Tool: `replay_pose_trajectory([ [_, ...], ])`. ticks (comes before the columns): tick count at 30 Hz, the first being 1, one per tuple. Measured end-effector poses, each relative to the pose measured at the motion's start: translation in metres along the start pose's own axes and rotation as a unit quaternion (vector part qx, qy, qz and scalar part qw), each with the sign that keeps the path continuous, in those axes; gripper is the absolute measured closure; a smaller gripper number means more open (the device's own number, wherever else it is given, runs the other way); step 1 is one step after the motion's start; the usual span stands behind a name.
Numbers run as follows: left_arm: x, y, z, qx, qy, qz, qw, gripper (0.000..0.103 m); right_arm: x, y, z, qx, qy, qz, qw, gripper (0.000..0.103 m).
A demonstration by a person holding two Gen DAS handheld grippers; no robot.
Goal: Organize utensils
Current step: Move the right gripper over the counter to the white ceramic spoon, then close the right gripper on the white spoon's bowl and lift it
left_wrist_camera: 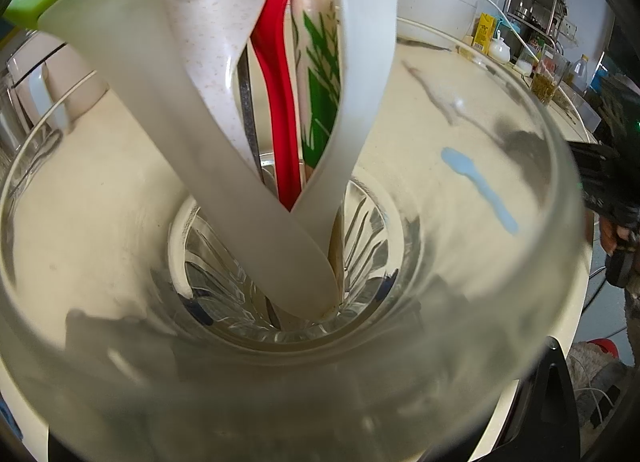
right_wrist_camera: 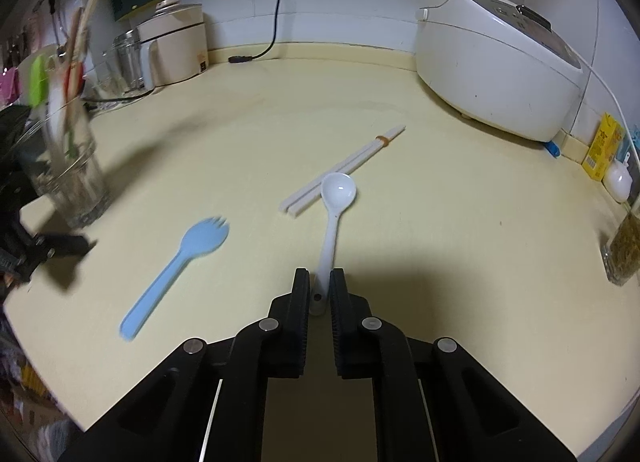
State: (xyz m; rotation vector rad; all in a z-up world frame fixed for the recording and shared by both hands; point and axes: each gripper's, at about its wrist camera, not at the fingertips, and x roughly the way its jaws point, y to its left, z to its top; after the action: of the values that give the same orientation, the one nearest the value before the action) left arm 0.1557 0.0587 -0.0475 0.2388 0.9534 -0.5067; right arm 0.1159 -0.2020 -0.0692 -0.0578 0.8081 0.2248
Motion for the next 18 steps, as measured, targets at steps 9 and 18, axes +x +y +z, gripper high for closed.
replay_pose_trajectory([
  [9,0.0,0.0,0.0,0.0,0.0,0.0,1.0,0.001,-0.021,0.001,-0.022,-0.01,-0.003,0.0,1.0,0.081],
  [18,0.0,0.0,0.0,0.0,0.0,0.0,1.0,0.001,0.007,-0.005,0.008,0.008,0.017,-0.011,1.0,0.07],
])
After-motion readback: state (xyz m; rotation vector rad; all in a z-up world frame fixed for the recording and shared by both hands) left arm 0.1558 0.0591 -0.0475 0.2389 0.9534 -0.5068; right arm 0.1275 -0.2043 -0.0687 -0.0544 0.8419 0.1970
